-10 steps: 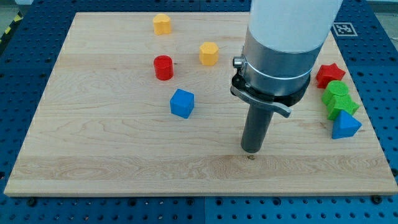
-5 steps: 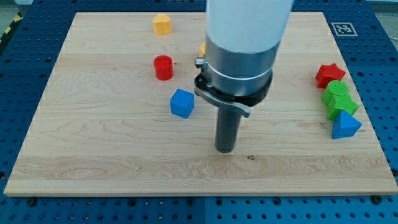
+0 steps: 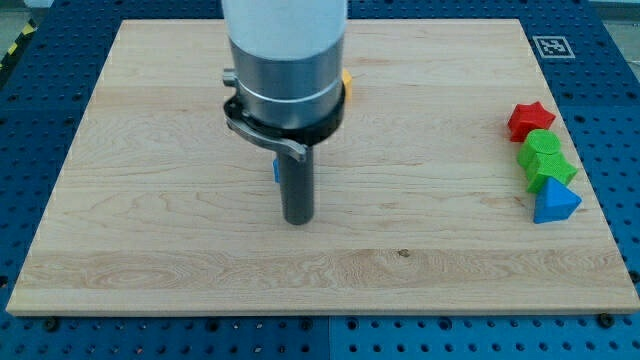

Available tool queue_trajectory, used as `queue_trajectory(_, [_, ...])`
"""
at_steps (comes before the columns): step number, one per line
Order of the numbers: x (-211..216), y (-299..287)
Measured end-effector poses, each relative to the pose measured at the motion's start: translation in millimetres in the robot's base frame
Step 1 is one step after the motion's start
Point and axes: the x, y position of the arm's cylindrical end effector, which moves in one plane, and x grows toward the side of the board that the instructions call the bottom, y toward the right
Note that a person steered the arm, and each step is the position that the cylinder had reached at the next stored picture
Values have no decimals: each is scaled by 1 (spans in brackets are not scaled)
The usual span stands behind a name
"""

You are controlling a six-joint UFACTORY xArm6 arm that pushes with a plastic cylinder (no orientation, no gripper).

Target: Push the blue cube towards the bottom center

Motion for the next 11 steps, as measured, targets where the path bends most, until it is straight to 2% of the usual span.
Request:
queue_trajectory(2, [-62,-65])
queue_trajectory(3, [-63,-56])
queue_trajectory(4, [-59,-6])
queue_trajectory(6, [-59,40])
queue_trajectory(7, [-42,46])
queue_trajectory(11, [-33,46])
